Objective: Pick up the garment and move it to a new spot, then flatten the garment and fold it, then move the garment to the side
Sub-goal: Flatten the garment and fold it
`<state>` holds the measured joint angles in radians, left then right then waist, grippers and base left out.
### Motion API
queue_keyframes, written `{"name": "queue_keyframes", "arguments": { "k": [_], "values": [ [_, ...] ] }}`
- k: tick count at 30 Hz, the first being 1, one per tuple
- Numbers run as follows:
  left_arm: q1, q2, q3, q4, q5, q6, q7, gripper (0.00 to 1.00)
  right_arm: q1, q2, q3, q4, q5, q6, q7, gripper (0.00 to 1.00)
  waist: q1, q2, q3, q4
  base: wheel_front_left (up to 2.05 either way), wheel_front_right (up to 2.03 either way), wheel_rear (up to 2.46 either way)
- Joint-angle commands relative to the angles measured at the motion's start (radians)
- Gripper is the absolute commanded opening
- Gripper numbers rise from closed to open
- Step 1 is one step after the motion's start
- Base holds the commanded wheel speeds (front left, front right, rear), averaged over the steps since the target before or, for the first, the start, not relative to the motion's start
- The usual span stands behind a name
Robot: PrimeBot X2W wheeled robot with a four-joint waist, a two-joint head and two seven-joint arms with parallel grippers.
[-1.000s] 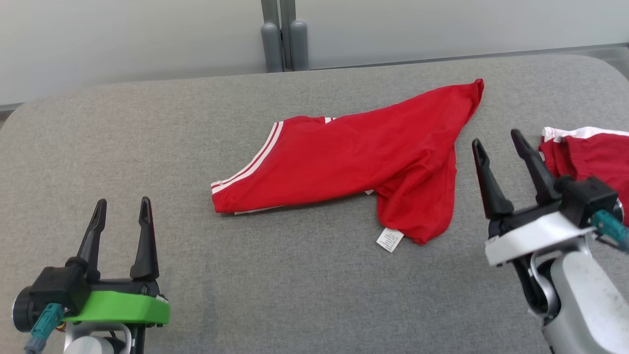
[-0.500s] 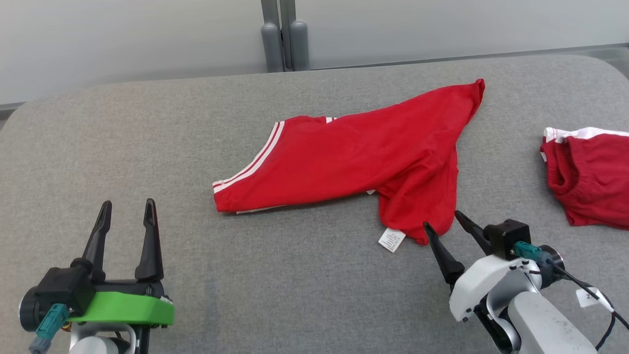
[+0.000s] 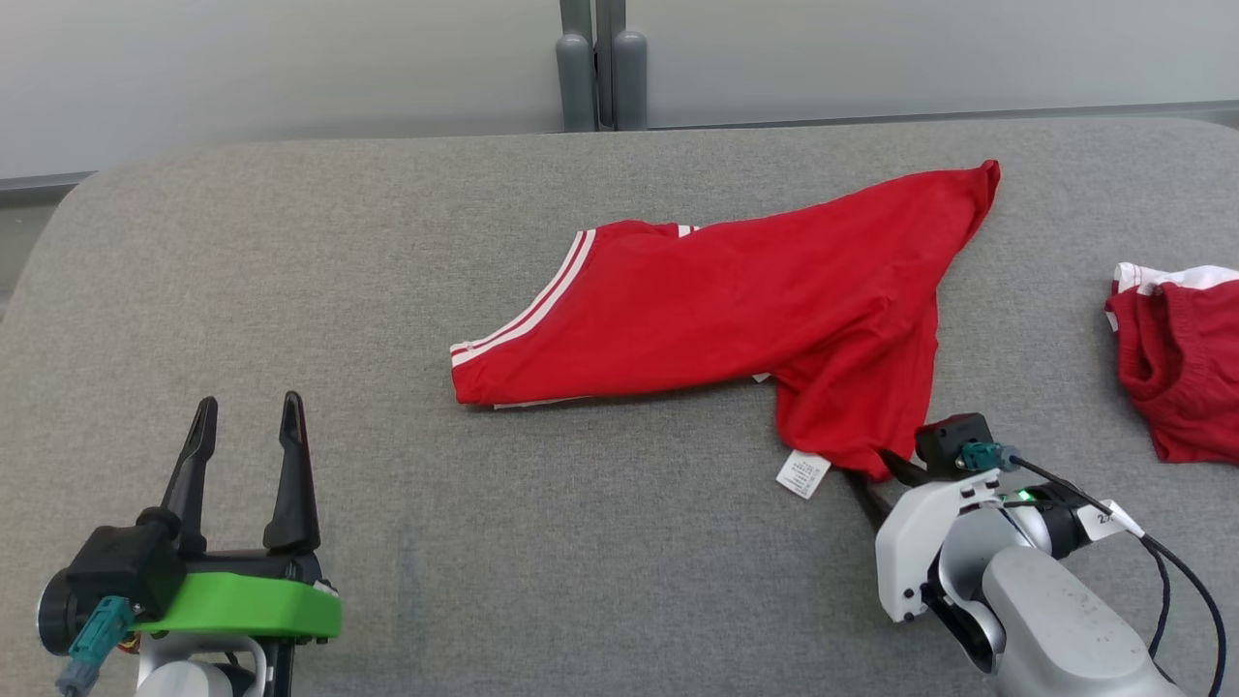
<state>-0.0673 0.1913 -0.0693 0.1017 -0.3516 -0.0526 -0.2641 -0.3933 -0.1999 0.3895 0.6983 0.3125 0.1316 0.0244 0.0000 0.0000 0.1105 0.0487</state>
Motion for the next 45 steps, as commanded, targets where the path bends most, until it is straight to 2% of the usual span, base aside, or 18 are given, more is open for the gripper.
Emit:
{"name": "queue_keyframes", "arguments": {
  "k": [1,7,11,16,20,24,27,31,34,35,36,37,41,45],
  "values": [
    [-0.008,-0.003,0.005,0.002,0.011,-0.004,0.0,1.0,-0.013,0.001,0.0,0.008,-0.002,-0.002,-0.011,0.0,0.0,0.0,0.0,-0.002,0.0,0.0,0.0],
    [0.009,-0.002,0.014,0.009,0.017,-0.007,0.0,1.0,-0.021,-0.008,-0.003,-0.023,-0.014,-0.002,-0.04,0.0,0.0,0.0,-0.013,-0.03,0.0,0.0,0.0],
    [0.025,0.0,0.019,0.014,0.018,-0.008,0.0,1.0,0.015,-0.015,0.001,-0.127,0.076,-0.002,-0.01,0.0,0.0,0.0,-0.031,-0.06,0.0,0.0,0.0],
    [0.047,0.016,0.021,0.016,0.018,-0.009,0.0,1.0,0.083,-0.11,-0.003,-0.355,0.227,-0.002,0.108,0.0,0.0,0.0,-0.042,-0.095,0.0,0.0,0.0],
    [0.061,0.027,0.025,0.004,0.018,0.001,0.004,1.0,0.16,-0.207,-0.043,-0.533,0.29,-0.002,0.224,0.0,0.0,0.0,-0.041,-0.112,0.0,0.0,0.0],
    [0.067,0.035,0.027,-0.008,0.013,0.005,0.008,1.0,0.252,-0.279,-0.113,-0.661,0.316,-0.002,0.357,0.0,0.0,0.0,-0.039,-0.121,0.0,0.0,0.0],
    [0.069,0.038,0.026,-0.011,0.009,0.007,0.011,1.0,0.312,-0.322,-0.168,-0.704,0.284,-0.002,0.444,0.0,0.0,0.0,-0.036,-0.122,0.0,0.0,0.0],
    [0.063,0.038,0.023,-0.005,0.002,0.008,0.012,1.0,0.409,-0.307,-0.191,-0.726,0.3,-0.002,0.593,0.0,0.0,0.0,-0.031,-0.117,0.0,0.0,0.0],
    [0.057,0.036,0.019,0.001,0.0,0.009,0.013,1.0,0.421,-0.307,-0.221,-0.696,0.249,-0.002,0.627,0.0,0.0,0.0,-0.027,-0.112,0.0,0.0,0.0],
    [0.055,0.036,0.018,0.004,0.0,0.009,0.014,1.0,0.428,-0.296,-0.23,-0.676,0.232,-0.002,0.635,0.25,0.0,0.0,-0.026,-0.109,0.0,0.0,0.0],
    [0.052,0.036,0.016,0.006,-0.001,0.008,0.014,1.0,0.43,-0.288,-0.239,-0.666,0.208,-0.002,0.632,0.69,0.0,0.0,-0.026,-0.106,0.0,0.0,0.0],
    [0.049,0.037,0.016,0.007,-0.001,0.008,0.014,1.0,0.426,-0.282,-0.252,-0.658,0.186,-0.001,0.62,1.0,0.0,0.0,-0.025,-0.104,0.0,0.0,0.0],
    [0.046,0.043,0.015,0.012,-0.003,0.01,0.016,1.0,0.415,-0.242,-0.287,-0.659,0.185,-0.002,0.585,1.0,0.0,0.0,-0.028,-0.097,0.0,0.0,0.0],
    [0.054,0.046,0.015,0.013,-0.006,0.011,0.018,1.0,0.417,-0.215,-0.317,-0.731,0.241,-0.001,0.558,1.0,0.0,0.0,-0.035,-0.094,0.0,0.0,0.0]
  ]
}}
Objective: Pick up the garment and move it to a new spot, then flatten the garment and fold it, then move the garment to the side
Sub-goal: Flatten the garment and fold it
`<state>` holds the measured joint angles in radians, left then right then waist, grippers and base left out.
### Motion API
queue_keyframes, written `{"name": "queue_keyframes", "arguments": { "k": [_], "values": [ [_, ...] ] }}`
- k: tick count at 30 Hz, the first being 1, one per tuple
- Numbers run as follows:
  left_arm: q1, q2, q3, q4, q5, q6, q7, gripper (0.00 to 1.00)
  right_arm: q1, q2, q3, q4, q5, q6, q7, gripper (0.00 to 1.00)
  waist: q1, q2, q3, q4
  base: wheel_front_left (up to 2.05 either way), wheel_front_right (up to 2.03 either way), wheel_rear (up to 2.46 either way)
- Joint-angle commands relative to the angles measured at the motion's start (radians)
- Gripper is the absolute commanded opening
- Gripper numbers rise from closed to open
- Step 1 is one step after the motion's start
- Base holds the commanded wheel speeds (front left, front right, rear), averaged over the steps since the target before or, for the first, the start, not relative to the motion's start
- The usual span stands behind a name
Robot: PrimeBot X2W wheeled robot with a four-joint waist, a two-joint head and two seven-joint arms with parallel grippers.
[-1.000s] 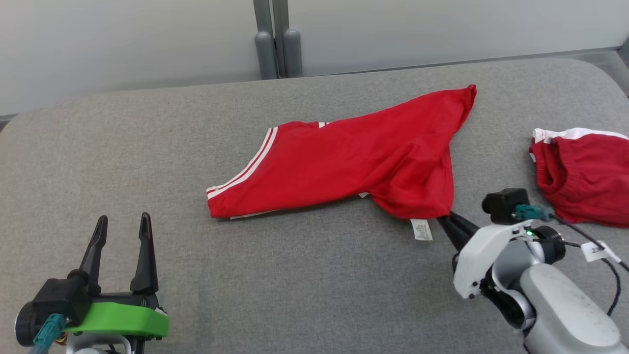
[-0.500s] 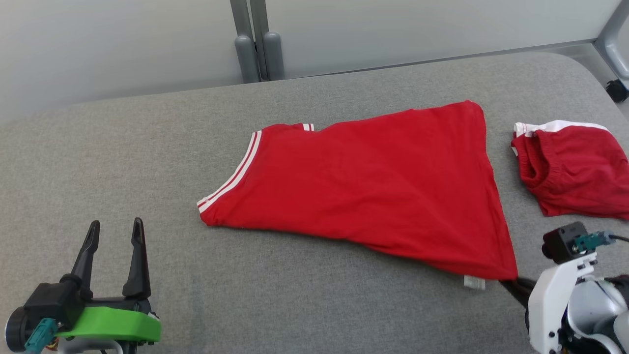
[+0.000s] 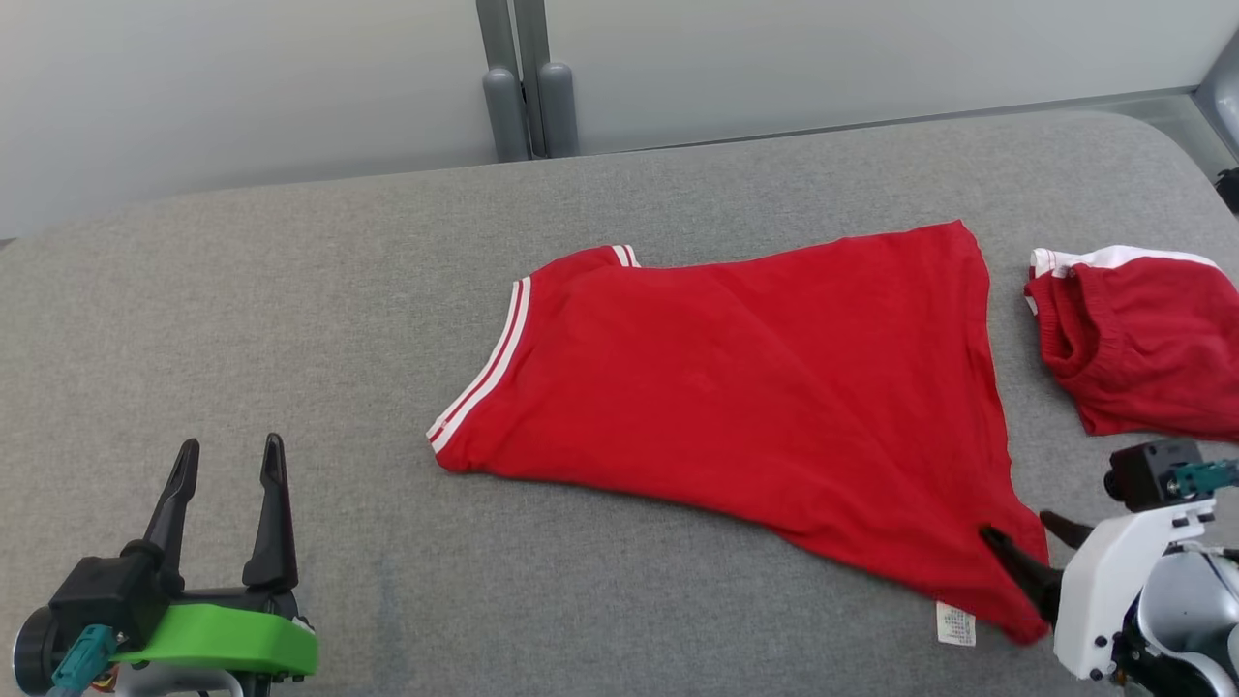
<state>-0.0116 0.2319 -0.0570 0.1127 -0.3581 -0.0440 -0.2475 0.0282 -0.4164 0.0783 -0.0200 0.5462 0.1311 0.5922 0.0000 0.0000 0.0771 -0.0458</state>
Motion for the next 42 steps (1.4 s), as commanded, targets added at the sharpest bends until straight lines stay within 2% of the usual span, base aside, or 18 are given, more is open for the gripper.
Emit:
{"name": "queue_keyframes", "arguments": {
  "k": [1,4,7,12,15,17,23,28,34,37,42],
  "values": [
    [0.0,0.007,0.002,0.002,0.0,0.003,0.002,1.0,-0.005,0.003,-0.011,-0.036,0.018,-0.001,-0.019,1.0,0.0,0.0,-0.003,0.001,0.0,0.0,0.0],
    [0.007,0.009,0.002,0.001,-0.003,0.008,0.006,1.0,-0.015,-0.005,-0.034,-0.121,0.029,-0.001,-0.074,1.0,0.0,0.0,-0.007,-0.001,0.0,0.0,0.0],
    [0.008,0.011,-0.003,0.0,-0.006,0.007,0.01,1.0,-0.026,0.019,-0.073,-0.176,0.002,-0.001,-0.139,1.0,0.0,0.0,-0.01,-0.007,0.0,0.0,0.0],
    [-0.003,0.008,-0.024,0.007,-0.008,0.0,0.033,1.0,-0.062,0.051,-0.08,-0.223,-0.079,-0.001,-0.309,1.0,0.0,0.0,-0.012,-0.018,0.0,0.0,0.0],
    [-0.014,0.006,-0.03,0.014,-0.012,-0.002,0.037,1.0,-0.085,0.076,-0.088,-0.178,-0.174,-0.001,-0.45,1.0,0.0,0.0,-0.011,-0.027,0.0,0.0,0.0],
    [-0.023,0.0,-0.036,0.02,-0.015,-0.005,0.036,1.0,-0.096,0.122,-0.072,-0.14,-0.203,-0.001,-0.538,1.0,0.0,0.0,-0.011,-0.032,0.0,0.0,0.0],
    [-0.042,-0.013,-0.057,0.045,-0.023,-0.014,0.033,1.0,-0.118,0.183,-0.015,0.018,-0.252,0.0,-0.749,1.0,0.0,0.0,-0.007,-0.043,0.0,0.0,0.0],
    [-0.058,-0.015,-0.083,0.081,-0.031,-0.028,0.059,1.0,-0.155,0.191,0.05,0.137,-0.243,-0.001,-0.803,1.0,0.0,0.0,-0.002,-0.053,0.0,0.0,0.0],
    [-0.077,-0.018,-0.108,0.149,-0.069,-0.041,0.161,1.0,-0.198,0.175,0.09,0.205,-0.227,-0.001,-0.83,1.0,0.0,0.0,0.011,-0.076,0.0,0.0,0.0],
    [-0.112,-0.042,-0.103,0.205,-0.156,-0.064,0.202,1.0,-0.213,0.169,0.1,0.222,-0.218,-0.001,-0.838,1.0,0.0,0.0,0.027,-0.088,0.0,0.0,0.0],
    [-0.193,-0.032,-0.115,0.359,-0.252,-0.082,0.253,1.0,-0.236,0.16,0.123,0.246,-0.218,-0.001,-0.845,1.0,0.0,0.0,0.05,-0.109,0.0,0.0,0.0]
  ]
}}
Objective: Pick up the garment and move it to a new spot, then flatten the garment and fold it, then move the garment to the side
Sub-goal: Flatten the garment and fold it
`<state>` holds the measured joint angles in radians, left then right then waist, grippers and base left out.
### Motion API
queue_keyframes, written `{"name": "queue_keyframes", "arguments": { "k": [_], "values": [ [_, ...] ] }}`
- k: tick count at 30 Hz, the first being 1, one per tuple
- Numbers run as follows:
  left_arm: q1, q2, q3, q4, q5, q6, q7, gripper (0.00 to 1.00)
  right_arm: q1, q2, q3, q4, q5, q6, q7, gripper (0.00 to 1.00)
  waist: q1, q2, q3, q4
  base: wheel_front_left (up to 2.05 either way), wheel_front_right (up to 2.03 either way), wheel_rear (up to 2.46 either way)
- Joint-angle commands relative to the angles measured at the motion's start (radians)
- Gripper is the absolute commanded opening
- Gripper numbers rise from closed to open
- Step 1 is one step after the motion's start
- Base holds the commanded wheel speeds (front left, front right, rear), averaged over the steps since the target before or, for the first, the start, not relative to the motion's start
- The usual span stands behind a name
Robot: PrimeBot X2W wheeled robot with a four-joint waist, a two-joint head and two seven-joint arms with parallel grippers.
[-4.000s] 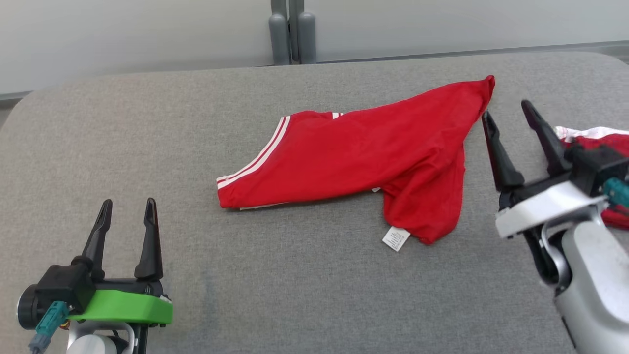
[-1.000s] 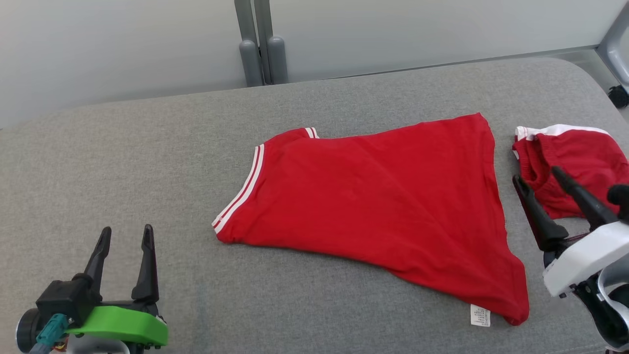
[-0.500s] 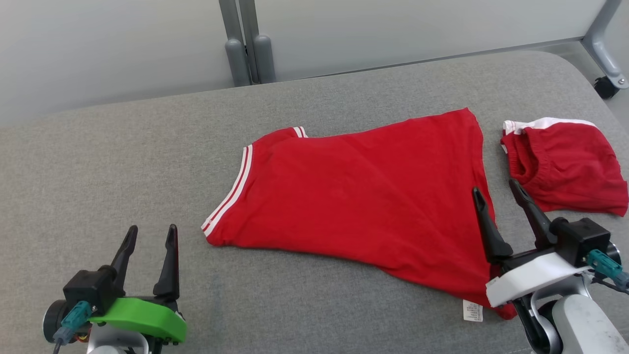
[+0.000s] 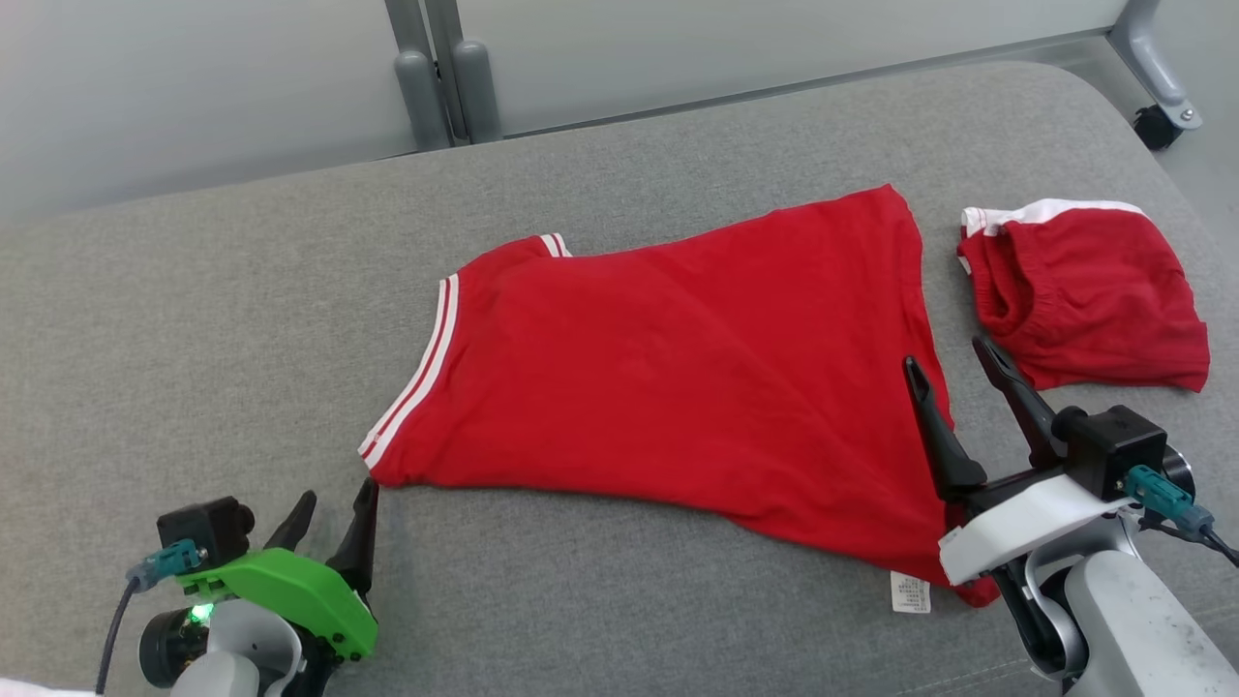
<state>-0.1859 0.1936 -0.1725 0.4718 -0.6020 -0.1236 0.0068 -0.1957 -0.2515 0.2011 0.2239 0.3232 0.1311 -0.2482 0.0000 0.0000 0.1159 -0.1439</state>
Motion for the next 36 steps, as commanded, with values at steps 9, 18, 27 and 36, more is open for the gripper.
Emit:
{"name": "queue_keyframes", "arguments": {
  "k": [9,18,27,36],
  "values": [
    [-0.132,0.029,-0.095,0.129,-0.156,-0.009,0.026,1.0,-0.037,-0.012,0.022,0.023,0.011,-0.001,-0.012,1.0,0.0,0.0,0.036,-0.031,0.0,0.0,0.0],
    [-0.152,0.079,-0.176,0.069,-0.257,-0.009,-0.015,0.0,-0.031,-0.006,0.027,0.037,0.009,-0.001,-0.017,1.0,0.0,0.0,0.025,-0.027,0.0,0.0,0.0],
    [-0.216,0.044,-0.235,-0.181,-0.373,-0.009,0.024,0.0,-0.038,-0.013,0.029,0.03,0.017,-0.001,-0.016,1.0,0.0,0.0,0.036,-0.043,0.0,0.0,0.0],
    [-0.421,-0.059,-0.33,-0.106,-0.337,0.031,0.119,0.0,-0.082,0.02,0.051,0.033,0.014,-0.001,-0.017,1.0,0.0,0.0,0.13,-0.132,0.0,0.0,0.0]
  ]
}}
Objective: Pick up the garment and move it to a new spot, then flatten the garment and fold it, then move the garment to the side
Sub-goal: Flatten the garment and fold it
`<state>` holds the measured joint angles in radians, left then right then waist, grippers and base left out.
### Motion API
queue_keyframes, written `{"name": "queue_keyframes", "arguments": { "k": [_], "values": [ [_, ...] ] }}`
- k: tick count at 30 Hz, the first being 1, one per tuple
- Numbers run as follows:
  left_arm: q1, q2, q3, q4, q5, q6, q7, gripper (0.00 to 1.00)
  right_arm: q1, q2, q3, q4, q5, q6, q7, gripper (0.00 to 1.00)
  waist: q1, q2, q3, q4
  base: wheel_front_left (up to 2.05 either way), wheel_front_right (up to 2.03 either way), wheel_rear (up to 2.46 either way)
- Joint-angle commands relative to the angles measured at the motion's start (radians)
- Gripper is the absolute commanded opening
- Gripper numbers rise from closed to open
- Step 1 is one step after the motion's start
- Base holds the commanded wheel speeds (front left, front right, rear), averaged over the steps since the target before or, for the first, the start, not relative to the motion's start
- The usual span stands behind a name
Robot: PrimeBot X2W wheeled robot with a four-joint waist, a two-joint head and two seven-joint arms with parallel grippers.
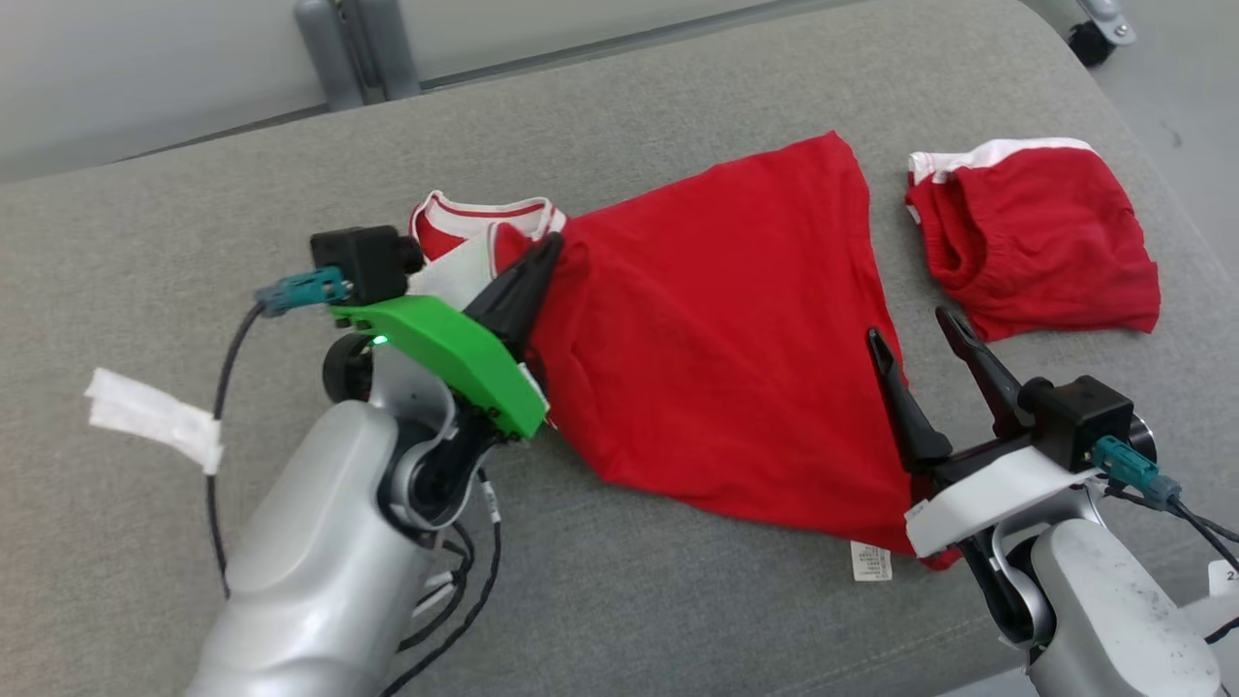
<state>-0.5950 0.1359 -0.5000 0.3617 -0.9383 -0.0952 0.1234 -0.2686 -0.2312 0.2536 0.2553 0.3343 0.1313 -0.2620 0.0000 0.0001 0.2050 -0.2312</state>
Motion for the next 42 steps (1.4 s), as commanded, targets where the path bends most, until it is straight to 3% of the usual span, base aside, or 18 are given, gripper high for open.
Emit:
{"name": "queue_keyframes", "arguments": {
  "k": [1,6,8,9,16,22,24,29,35,40,42],
  "values": [
    [-0.029,-0.009,-0.016,0.032,0.016,0.006,0.005,0.0,-0.013,0.004,-0.002,0.003,0.0,-0.001,-0.003,1.0,0.0,-0.0001,0.048,-0.054,0.0,0.0,0.0],
    [-0.074,-0.056,-0.111,0.187,0.08,-0.002,-0.015,0.0,-0.019,0.022,-0.016,0.006,-0.006,-0.001,-0.003,1.0,0.0,-0.0001,0.065,-0.089,0.0,0.0,0.0],
    [-0.079,-0.066,-0.147,0.234,0.097,-0.01,-0.032,0.88,-0.017,0.025,-0.019,0.01,-0.008,-0.001,-0.003,1.0,0.0,-0.0001,0.063,-0.092,0.0,0.0,0.0],
    [-0.083,-0.07,-0.165,0.253,0.106,-0.013,-0.047,1.0,-0.014,0.026,-0.022,0.012,-0.01,-0.001,-0.003,1.0,0.0,-0.0001,0.059,-0.089,0.0,0.0,0.0],
    [-0.097,-0.074,-0.238,0.26,0.138,-0.029,-0.132,1.0,0.011,0.011,-0.046,0.009,-0.015,-0.001,-0.003,1.0,0.0,-0.0001,0.021,-0.022,0.0,0.0,0.0],
    [-0.085,-0.011,-0.248,0.144,0.137,-0.033,-0.124,1.0,0.022,0.008,-0.047,0.002,-0.015,-0.001,-0.003,1.0,0.0,-0.0001,-0.007,0.027,0.0,0.0,0.0],
    [-0.096,0.037,-0.256,0.088,0.115,-0.035,-0.069,1.0,0.022,0.006,-0.047,0.001,-0.013,-0.001,-0.003,1.0,0.0,-0.0001,-0.007,0.031,0.0,0.0,0.0],
    [-0.163,0.23,-0.24,-0.012,0.039,-0.036,0.155,1.0,0.008,0.011,-0.05,-0.014,-0.013,-0.001,-0.003,1.0,0.0,-0.0001,0.012,0.017,0.0,0.0,0.0],
    [-0.28,0.441,-0.338,-0.117,-0.041,-0.037,0.4,1.0,-0.015,0.03,-0.032,-0.02,-0.009,-0.001,-0.003,1.0,0.0,-0.0001,0.046,-0.036,0.0,0.0,0.0],
    [-0.351,0.556,-0.425,-0.135,-0.088,-0.036,0.478,1.0,-0.04,0.052,-0.017,-0.027,0.002,-0.001,-0.003,1.0,0.0,-0.0001,0.074,-0.089,0.0,0.0,0.0],
    [-0.366,0.574,-0.448,-0.124,-0.106,-0.036,0.48,1.0,-0.046,0.057,-0.015,-0.03,0.006,-0.001,-0.003,1.0,0.0,-0.0001,0.085,-0.109,0.0,0.0,0.0]
  ]
}}
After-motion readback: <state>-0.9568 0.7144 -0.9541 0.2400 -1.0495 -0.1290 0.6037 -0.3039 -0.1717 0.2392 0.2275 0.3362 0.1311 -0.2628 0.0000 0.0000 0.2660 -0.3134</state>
